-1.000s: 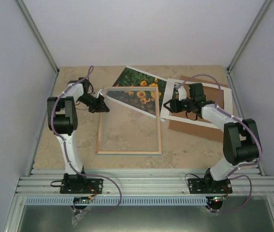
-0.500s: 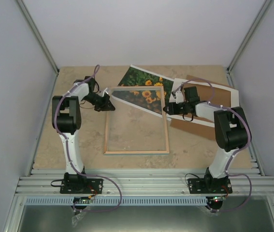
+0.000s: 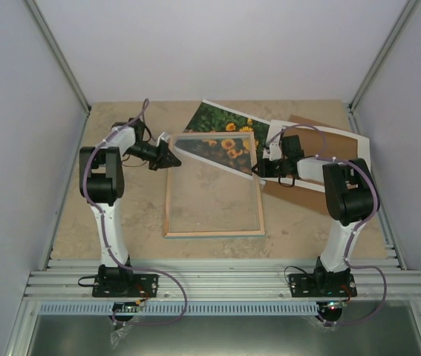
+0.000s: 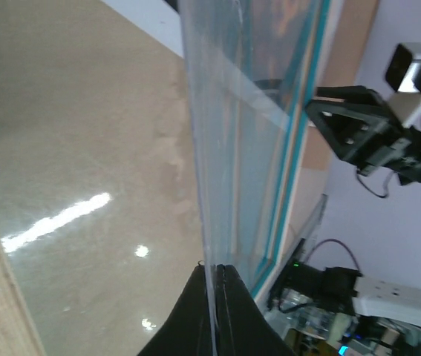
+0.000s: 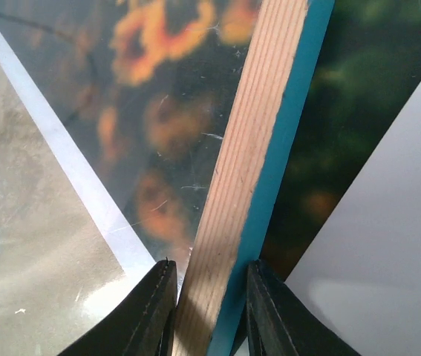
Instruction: Put the photo into the frame
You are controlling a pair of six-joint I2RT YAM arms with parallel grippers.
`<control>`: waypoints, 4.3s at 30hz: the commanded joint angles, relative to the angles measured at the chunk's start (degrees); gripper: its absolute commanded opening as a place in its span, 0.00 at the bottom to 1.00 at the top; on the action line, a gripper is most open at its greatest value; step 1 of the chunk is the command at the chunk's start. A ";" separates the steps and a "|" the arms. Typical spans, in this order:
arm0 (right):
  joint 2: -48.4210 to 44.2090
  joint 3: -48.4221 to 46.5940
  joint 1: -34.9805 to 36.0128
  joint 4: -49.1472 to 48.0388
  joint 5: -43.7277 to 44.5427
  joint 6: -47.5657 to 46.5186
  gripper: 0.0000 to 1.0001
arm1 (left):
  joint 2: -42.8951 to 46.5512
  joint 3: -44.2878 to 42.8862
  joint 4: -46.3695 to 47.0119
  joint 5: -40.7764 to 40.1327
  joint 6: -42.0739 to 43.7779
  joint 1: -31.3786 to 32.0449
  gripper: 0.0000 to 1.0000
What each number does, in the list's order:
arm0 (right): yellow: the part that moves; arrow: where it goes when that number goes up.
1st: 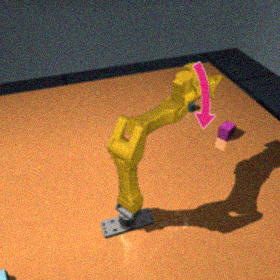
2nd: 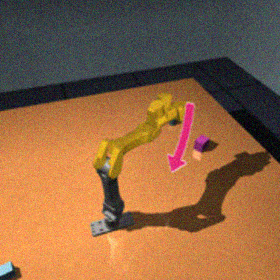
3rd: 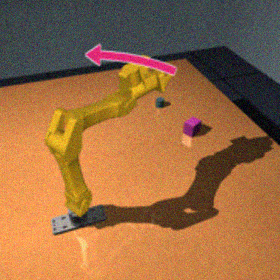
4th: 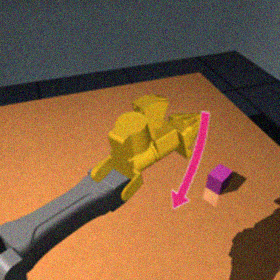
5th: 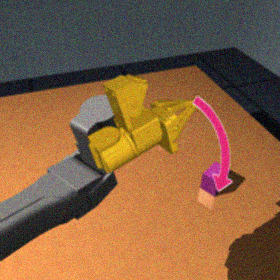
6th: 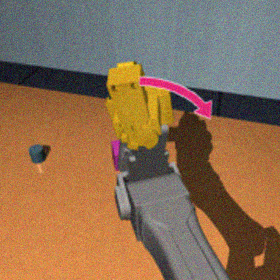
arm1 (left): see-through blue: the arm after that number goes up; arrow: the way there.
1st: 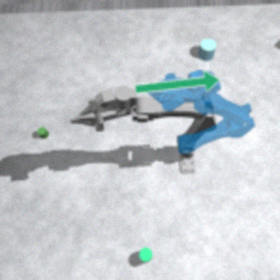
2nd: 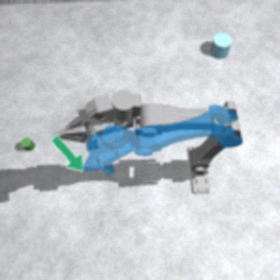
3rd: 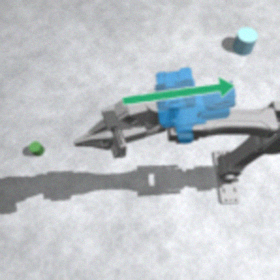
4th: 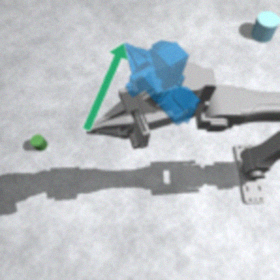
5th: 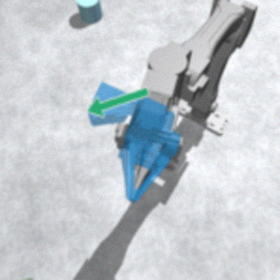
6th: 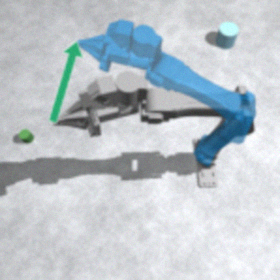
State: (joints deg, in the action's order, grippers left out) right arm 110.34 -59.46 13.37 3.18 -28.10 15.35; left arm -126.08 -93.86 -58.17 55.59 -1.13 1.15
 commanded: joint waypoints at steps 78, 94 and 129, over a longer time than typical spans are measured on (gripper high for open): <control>-13.88 11.48 -8.41 -2.07 -12.87 2.02 0.57 | 7.52 14.37 18.85 -8.95 -7.86 4.83 0.00; -8.82 8.33 -5.37 0.75 -12.65 0.31 0.55 | 5.50 13.20 18.07 -13.81 -8.05 4.76 0.00; -10.59 8.43 -5.35 0.51 -11.87 0.05 0.56 | 3.25 11.51 12.16 -21.48 -6.62 4.82 0.00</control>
State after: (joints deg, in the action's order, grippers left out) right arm 101.06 -50.09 7.75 3.70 -40.25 16.10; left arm -122.13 -82.67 -43.09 40.82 -8.75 6.20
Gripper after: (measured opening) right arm 0.556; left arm 0.022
